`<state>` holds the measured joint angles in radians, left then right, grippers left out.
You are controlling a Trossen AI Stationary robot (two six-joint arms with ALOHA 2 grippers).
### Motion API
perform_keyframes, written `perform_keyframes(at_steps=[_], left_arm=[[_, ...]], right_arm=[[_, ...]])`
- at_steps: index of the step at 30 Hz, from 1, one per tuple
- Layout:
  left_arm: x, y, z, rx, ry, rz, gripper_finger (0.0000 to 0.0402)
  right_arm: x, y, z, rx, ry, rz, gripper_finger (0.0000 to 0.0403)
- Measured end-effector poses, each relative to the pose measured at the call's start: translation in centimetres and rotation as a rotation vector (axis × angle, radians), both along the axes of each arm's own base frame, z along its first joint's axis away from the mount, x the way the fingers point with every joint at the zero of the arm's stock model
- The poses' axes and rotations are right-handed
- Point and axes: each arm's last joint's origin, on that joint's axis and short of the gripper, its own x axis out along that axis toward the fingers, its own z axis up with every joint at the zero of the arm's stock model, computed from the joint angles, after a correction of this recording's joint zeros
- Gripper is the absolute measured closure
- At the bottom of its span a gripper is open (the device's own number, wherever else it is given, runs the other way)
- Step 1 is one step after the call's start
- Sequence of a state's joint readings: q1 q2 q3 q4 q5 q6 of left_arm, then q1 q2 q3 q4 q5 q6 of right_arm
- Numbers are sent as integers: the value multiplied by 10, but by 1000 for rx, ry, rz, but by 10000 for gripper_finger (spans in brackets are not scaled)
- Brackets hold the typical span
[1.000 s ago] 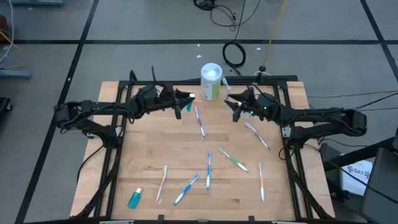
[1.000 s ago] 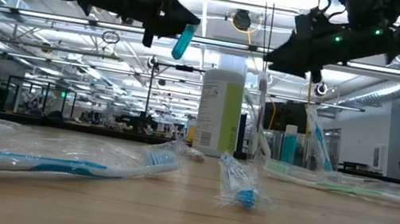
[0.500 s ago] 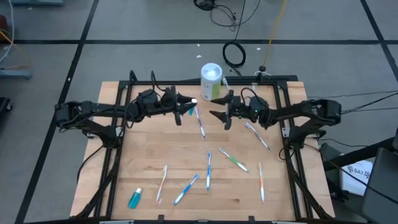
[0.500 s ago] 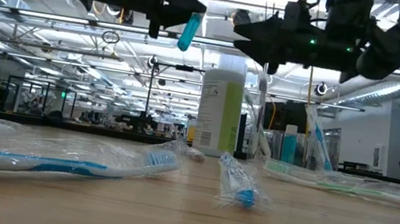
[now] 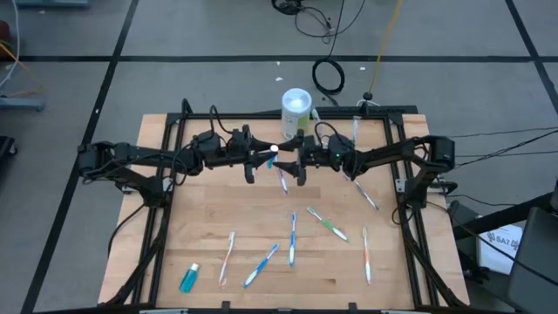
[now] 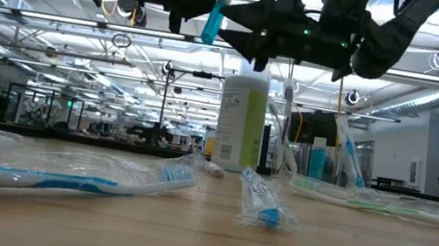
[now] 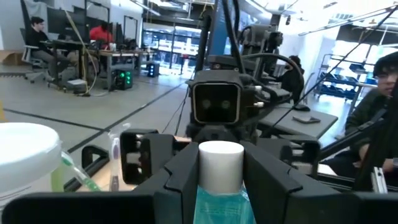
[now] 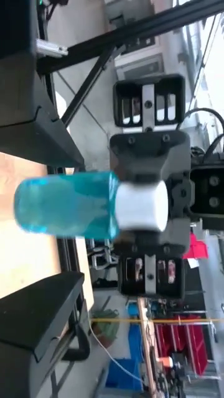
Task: Pick & Place toothbrushing station
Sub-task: Put the top blue mouthwash into the transparent organizer
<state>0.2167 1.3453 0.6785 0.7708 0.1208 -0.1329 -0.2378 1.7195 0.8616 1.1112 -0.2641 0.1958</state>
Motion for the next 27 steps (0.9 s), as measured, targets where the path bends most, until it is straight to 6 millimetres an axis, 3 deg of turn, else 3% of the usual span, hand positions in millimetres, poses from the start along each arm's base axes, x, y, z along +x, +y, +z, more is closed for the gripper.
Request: perform_keyframes(at_steps=[8,15,27], left_arm=[[1,-3,0,0,5,-11,289],[1,-3,-1,2,13,-13,289],[1,-3,-1,5,14,-12,289]], right_arm=[[21,4,-4,-8,-1,27,119],[21,4,-3,-49,-12,18,123],[21,4,-2,-56,-22,18,180]])
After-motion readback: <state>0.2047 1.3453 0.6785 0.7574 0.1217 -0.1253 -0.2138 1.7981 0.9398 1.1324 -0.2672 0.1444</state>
